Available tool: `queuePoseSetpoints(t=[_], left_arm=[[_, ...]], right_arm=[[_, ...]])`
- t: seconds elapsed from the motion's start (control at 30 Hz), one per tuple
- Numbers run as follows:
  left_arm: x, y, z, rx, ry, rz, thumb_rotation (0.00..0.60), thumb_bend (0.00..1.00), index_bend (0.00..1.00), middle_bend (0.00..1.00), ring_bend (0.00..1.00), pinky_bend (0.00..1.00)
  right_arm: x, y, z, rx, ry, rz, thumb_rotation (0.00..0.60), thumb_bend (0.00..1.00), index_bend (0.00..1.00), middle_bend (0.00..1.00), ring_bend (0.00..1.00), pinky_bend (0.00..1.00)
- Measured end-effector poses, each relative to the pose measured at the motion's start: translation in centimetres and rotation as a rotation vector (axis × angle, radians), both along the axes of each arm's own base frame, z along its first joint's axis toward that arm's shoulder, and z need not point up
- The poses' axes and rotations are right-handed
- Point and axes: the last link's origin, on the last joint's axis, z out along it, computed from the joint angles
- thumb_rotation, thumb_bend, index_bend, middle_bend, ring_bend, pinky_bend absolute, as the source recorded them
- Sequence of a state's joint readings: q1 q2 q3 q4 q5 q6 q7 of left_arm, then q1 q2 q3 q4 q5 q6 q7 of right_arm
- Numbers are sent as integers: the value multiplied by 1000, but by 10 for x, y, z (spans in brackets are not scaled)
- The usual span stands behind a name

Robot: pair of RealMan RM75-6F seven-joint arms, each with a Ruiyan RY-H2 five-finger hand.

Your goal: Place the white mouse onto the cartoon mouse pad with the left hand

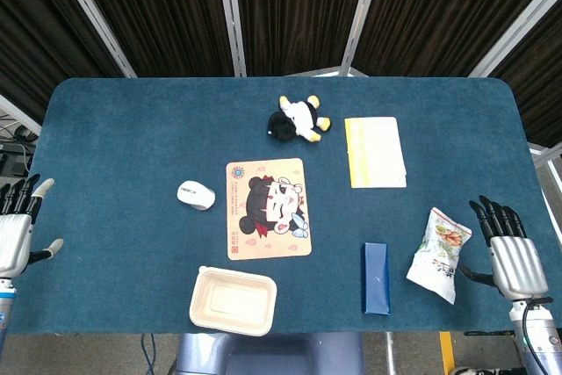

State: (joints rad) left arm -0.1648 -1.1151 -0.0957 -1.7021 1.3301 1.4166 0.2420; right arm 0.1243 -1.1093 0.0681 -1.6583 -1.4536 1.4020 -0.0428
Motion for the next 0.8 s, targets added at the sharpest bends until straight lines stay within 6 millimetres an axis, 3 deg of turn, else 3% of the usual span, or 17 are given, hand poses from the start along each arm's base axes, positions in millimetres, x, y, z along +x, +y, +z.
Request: queuePoseSetpoints(t=[0.8], left_arm=[[0, 1, 0, 0, 1, 1, 600, 184, 110, 0, 0, 0]], right_arm=[[1, -1, -1, 1, 2, 0, 600, 110, 0, 0, 0, 0]])
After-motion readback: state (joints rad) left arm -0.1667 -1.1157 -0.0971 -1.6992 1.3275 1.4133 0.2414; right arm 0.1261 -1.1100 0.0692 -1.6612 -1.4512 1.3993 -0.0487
